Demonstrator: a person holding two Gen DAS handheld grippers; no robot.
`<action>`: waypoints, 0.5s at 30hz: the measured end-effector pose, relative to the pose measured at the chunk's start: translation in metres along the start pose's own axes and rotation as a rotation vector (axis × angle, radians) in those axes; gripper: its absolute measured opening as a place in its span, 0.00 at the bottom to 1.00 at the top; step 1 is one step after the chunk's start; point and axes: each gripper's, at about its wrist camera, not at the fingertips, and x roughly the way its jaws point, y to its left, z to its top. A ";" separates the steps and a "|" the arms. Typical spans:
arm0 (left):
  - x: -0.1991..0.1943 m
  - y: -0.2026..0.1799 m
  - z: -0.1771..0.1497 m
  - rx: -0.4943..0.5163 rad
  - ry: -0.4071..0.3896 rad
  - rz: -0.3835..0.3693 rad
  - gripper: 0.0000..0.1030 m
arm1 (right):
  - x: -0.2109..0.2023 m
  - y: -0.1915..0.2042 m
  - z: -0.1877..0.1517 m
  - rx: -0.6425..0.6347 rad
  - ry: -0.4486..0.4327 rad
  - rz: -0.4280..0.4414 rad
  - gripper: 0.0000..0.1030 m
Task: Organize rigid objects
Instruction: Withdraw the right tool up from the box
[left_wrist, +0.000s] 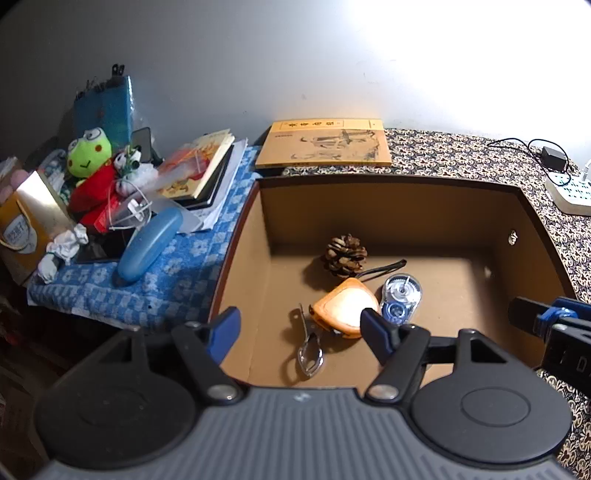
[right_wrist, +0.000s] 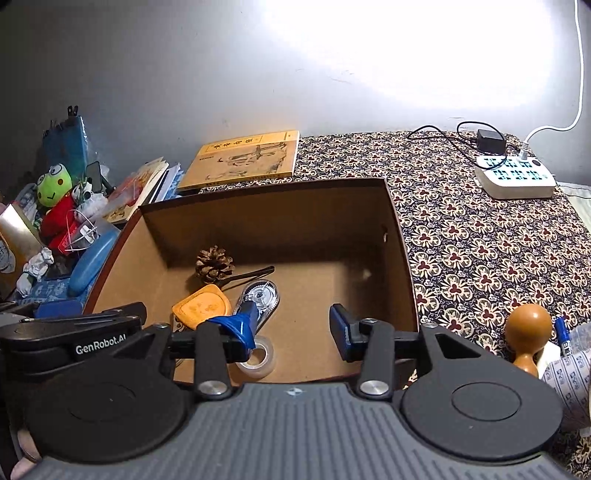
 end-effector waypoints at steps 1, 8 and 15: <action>0.003 0.001 0.001 -0.003 0.003 -0.002 0.70 | 0.003 0.001 0.001 -0.004 -0.001 -0.002 0.27; 0.026 0.008 0.005 -0.018 0.028 -0.010 0.70 | 0.023 0.002 0.004 -0.018 0.014 0.005 0.27; 0.042 0.009 0.009 -0.021 0.051 -0.028 0.70 | 0.039 0.005 0.009 -0.041 0.021 0.014 0.27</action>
